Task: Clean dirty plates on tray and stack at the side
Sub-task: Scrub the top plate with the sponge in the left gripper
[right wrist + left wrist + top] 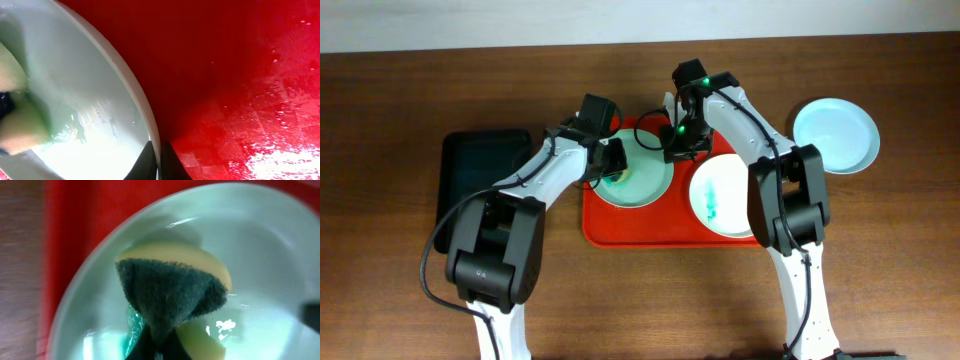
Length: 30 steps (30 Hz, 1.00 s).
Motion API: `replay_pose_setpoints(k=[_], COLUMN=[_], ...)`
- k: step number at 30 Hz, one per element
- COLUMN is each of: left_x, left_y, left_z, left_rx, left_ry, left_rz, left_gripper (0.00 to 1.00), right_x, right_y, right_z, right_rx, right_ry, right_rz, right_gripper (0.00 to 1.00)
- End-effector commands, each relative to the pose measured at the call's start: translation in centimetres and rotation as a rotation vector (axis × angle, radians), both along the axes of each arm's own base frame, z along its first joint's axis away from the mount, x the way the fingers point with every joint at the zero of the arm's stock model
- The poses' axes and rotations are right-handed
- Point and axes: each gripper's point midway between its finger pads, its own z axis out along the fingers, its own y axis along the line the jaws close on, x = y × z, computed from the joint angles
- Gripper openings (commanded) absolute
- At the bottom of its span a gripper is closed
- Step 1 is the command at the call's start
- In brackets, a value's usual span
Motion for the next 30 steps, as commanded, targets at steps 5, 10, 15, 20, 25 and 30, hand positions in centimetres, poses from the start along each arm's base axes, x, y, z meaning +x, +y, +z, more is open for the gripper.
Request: replay_pose_setpoints(k=[5,10,15,20,25,30], left_x=[-0.4,-2.3,-3.3,-1.9,-0.2,1.8], left_y=[1.5,-3.9,-2.1,8.0,9.2,5.3], left_z=[2.5,2.8,-0.3,0.9,4.7,9.2], left_rx=[-0.014,-0.237,-0.008,0.565,0.599,0.233], left_ry=[0.080,0.157,0.173,0.082,-0.020,-0.065], left_rz=[0.012,-0.106,-0.157,-0.013,0.120,0.131], left_gripper=[0.00,0.00,0.00,0.00,0.00,0.00], right_x=[-1.8,-1.5,-1.5,-1.7,-1.7,-0.7], right_y=[-0.7,-0.6,-0.6,-0.7,-0.8,-2.6], right_z=[-4.2,-4.2,-4.2,-4.2,-4.1,-1.1], right_rx=[-0.097,-0.092,-0.092,-0.095,-0.099,-0.209], right_ry=[0.074,0.061,0.064,0.070,0.061,-0.009], right_rz=[0.004,0.003,0.003,0.004,0.030,0.087], right_gripper=[0.04,0.04,0.04,0.04,0.04,0.04])
